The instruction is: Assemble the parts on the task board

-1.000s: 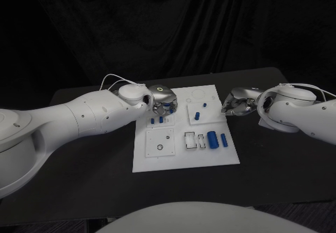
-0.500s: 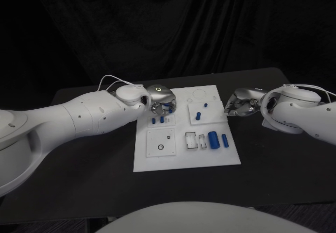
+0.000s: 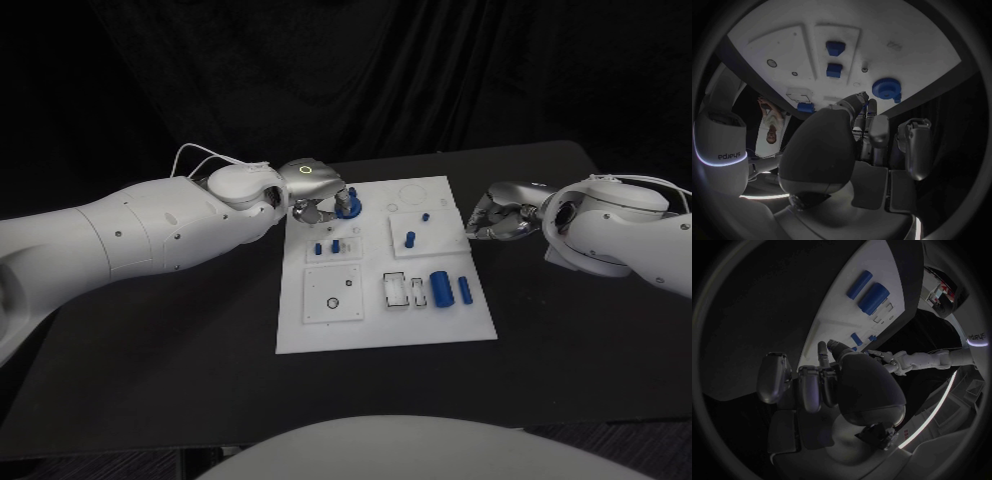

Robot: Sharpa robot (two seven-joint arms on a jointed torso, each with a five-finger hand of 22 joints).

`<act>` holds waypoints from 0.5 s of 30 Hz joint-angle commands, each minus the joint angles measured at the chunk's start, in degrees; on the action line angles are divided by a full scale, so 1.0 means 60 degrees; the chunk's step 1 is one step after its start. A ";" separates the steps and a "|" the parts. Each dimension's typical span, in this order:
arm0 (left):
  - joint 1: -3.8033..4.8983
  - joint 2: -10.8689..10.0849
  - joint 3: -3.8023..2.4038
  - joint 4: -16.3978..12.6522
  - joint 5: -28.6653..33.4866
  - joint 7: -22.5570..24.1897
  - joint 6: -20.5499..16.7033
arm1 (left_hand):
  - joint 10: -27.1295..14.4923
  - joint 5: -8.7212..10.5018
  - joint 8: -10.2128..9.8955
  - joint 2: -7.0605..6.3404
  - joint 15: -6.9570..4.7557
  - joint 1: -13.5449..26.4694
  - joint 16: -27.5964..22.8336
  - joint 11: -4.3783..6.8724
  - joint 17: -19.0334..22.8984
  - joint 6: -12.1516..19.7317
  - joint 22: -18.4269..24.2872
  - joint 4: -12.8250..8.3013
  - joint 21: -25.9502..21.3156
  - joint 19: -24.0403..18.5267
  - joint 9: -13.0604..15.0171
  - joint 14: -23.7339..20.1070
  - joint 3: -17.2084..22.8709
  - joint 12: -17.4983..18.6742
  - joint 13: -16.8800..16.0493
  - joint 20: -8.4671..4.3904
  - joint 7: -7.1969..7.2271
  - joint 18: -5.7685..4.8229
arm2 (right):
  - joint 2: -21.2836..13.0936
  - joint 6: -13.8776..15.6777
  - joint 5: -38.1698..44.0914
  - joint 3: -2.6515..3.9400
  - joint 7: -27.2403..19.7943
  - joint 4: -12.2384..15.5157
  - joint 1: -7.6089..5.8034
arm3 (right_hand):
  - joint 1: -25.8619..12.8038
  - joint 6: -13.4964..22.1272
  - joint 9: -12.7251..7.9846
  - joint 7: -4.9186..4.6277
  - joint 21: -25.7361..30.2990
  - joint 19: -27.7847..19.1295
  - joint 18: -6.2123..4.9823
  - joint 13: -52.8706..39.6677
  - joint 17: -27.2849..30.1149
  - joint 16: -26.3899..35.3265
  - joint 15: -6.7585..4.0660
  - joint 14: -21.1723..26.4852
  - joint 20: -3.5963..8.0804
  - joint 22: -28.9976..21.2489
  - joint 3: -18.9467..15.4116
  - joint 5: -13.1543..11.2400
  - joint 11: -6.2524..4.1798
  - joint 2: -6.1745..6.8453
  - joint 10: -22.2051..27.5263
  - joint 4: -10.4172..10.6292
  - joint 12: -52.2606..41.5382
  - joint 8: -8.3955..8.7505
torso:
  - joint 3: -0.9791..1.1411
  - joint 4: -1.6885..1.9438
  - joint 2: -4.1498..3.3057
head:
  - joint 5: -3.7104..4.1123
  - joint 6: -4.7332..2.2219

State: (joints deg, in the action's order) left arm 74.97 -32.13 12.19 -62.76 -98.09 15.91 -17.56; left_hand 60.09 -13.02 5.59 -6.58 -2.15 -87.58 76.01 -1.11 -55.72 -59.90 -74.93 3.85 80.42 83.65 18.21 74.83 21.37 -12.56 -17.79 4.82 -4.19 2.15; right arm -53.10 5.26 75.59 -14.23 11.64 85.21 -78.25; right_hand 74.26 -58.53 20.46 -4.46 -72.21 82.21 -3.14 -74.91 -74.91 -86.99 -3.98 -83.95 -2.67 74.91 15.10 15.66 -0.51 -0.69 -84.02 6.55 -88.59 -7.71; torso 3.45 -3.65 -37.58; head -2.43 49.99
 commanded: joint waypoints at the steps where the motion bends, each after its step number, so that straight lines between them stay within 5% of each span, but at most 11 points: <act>1: 0.0036 -0.0072 -0.0005 -0.0118 -0.0033 0.0050 -0.0070 | -0.0048 -0.0032 -0.0059 0.0083 0.0001 0.0062 -0.0065 0.0032 0.0046 0.0026 -0.1951 -0.0048 -0.0069 -0.0057 -0.0021 -0.0027 0.0013 0.0066 0.0022 -0.0018 0.0062 0.0065 | -0.0037 -0.0051 0.0012 0.0006 0.0133 0.0032 0.0023 | 0.0013 -0.0067 0.0011 -0.0018 0.0037 -0.0048 -0.0147 -0.2206 -0.2021 0.0039 0.0056 -0.0822 -0.0010 0.1575 0.0003 0.0005 0.0056 -0.0027 -0.0680 -0.0069 0.0053 -0.0007 | 0.0019 0.0032 0.0011 | -0.0012 0.0001; 15: -0.0105 -0.0197 -0.0003 -0.0139 -0.0033 -0.0181 0.0466 | -0.0036 0.0043 -0.0084 0.0082 0.0009 0.0101 -0.0153 0.0016 0.0190 0.0011 -0.1935 -0.0029 -0.0122 -0.0091 -0.0035 -0.0108 0.0008 0.0134 0.0061 -0.0018 0.0045 0.0076 | -0.0064 -0.0109 0.0011 0.0006 0.0138 0.0047 0.0024 | 0.0011 -0.0068 0.0012 -0.0018 0.0044 -0.0051 -0.0148 -0.2203 -0.2012 0.0048 0.0056 -0.0819 -0.0010 0.1573 0.0004 0.0005 0.0056 -0.0028 -0.0677 -0.0070 0.0056 -0.0007 | 0.0021 0.0118 -0.0002 | 0.0005 0.0001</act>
State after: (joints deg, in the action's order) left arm 74.59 -33.29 12.20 -63.60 -98.09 15.12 -16.19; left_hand 60.08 -13.02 5.32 -6.28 -2.14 -87.27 75.41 -1.12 -54.57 -59.89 -74.92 3.86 79.85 83.44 18.09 74.42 21.37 -12.13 -17.50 4.61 -4.19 2.14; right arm -53.35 5.00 75.58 -14.23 11.68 85.41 -78.25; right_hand 74.26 -58.53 20.45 -4.46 -72.21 82.21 -3.14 -74.91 -74.90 -86.96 -3.98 -83.96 -2.67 74.91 15.10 15.66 -0.51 -0.68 -84.02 6.55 -88.59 -7.71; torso 3.59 -3.03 -37.54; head -2.29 49.99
